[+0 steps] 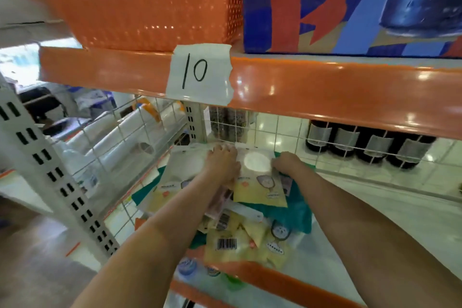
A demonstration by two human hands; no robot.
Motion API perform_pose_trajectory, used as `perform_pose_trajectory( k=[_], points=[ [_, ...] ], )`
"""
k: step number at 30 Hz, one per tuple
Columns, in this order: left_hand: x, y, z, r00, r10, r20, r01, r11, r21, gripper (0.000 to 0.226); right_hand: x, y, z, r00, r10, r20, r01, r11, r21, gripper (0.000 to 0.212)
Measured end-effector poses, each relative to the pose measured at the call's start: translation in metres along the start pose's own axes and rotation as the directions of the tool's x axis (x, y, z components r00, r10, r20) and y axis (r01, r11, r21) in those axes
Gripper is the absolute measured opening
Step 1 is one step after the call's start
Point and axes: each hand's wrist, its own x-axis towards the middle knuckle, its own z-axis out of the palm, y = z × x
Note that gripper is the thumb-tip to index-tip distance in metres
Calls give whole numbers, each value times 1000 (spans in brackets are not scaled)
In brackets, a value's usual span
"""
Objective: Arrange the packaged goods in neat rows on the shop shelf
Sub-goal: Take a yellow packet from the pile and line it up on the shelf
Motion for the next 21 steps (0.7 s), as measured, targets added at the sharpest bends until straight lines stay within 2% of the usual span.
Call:
perform_pose_trajectory(
  k=[4,9,13,21],
  points=[
    [1,-3,5,1000,14,6,-13,1000,-27,52,2,-10,3,994,107,33,-111,977,182,42],
    [-4,-3,4,1000,19,16,-19,1000,-2,51,1,-12,1,984,166,72,-179,850,495,52],
    [-9,-3,0,1000,25,0,-25,999,-22,46,-4,-11,3,980,173,99,-198,818,540,45],
    [-15,-4,-15,999,50,0,-50,998,-36,44,-26,-3,-7,980,179,91,-194,730,656,46]
  ],
)
